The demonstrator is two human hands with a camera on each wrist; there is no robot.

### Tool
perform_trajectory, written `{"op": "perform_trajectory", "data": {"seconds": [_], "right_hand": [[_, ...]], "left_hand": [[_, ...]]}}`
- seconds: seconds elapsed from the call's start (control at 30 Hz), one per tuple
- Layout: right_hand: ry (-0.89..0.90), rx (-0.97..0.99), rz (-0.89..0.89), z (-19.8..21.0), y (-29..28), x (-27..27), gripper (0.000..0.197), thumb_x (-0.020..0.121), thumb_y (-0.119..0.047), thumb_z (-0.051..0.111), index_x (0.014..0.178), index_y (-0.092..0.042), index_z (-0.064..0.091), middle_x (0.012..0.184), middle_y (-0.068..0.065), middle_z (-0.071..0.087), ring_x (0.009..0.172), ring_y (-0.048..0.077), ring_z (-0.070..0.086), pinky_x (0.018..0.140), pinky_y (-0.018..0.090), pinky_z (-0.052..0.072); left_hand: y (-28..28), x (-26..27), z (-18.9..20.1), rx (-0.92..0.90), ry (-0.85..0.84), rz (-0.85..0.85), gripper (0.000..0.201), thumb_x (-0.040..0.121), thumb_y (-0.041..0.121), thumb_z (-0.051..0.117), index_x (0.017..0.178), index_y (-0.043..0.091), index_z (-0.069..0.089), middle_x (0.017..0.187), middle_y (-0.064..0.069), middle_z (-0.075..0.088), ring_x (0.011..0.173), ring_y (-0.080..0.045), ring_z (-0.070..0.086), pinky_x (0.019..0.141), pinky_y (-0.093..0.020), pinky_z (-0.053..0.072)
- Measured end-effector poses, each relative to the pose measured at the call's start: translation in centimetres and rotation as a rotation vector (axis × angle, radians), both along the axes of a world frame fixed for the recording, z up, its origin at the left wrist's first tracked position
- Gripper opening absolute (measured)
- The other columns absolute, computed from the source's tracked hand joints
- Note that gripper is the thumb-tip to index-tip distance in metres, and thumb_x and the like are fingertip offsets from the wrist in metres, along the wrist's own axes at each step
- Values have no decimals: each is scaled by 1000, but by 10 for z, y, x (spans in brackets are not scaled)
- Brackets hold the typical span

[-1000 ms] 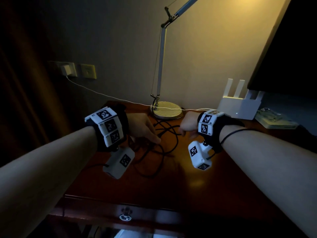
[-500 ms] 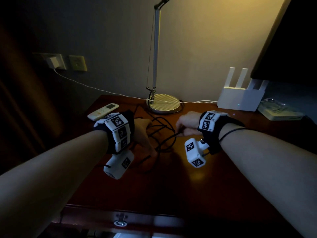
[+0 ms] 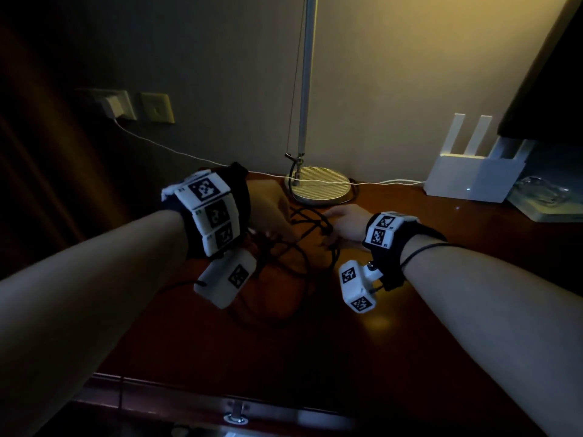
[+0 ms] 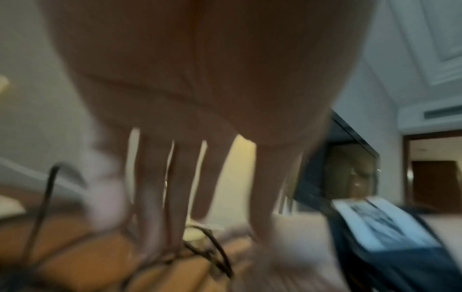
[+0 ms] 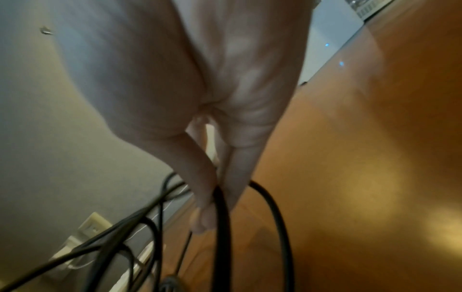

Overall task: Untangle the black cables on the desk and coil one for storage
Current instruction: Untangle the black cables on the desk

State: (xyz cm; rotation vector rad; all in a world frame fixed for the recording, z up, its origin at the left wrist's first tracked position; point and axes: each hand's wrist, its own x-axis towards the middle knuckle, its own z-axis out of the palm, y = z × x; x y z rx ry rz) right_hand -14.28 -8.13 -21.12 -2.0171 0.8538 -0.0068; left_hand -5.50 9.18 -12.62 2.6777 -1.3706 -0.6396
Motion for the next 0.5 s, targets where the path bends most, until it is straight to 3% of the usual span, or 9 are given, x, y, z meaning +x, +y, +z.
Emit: {"op": "perform_trajectory", "data": {"seconds": [0.1,0.2,0.27,0.33,0.4,0.5], "right_hand": [[-83,14,-2,11,3,-6,59,79,11,67,125,-23,54,118,13,62,102,35,65,80,49,58],[-106,-47,104,29,14,-21,79,77,11,69,140,-30,44,128,8,58,109,34,62,82,51,58],[-122,-85,179,39,19,-32,89,74,7,74,146,-30,38,118,0,63,108,26,63,82,38,59],[-158,-55,203,49,23,-43,87,75,9,74,146,-27,38,98,-14,59,93,5,62,65,17,56],[-179,-78,214,55,28,-49,85,74,11,74,145,-24,41,97,-19,55,78,-9,56,55,8,49],[-179,-141,231,63,33,-53,85,72,12,74,143,-23,45,110,-9,56,93,0,55,58,10,51]], "left_hand": [[-8,11,11,-205,-181,52,32,86,42,63,110,21,67,106,-2,67,95,-19,63,83,-34,54],[-14,11,8,-271,-250,74,32,92,28,54,122,20,58,116,-7,62,100,-26,60,83,-32,50],[-17,9,2,-294,-239,78,36,94,24,49,130,26,51,120,-9,60,102,-28,59,83,-32,50],[-21,5,-1,-273,-237,48,38,97,21,44,133,31,49,125,-8,59,106,-28,59,79,-26,45],[-25,-1,-1,-231,-250,26,37,99,22,40,134,28,51,131,-5,56,112,-26,56,78,-23,38],[-26,-12,2,-204,-248,36,32,101,24,39,126,19,59,124,-6,60,103,-25,59,77,-27,42]]}}
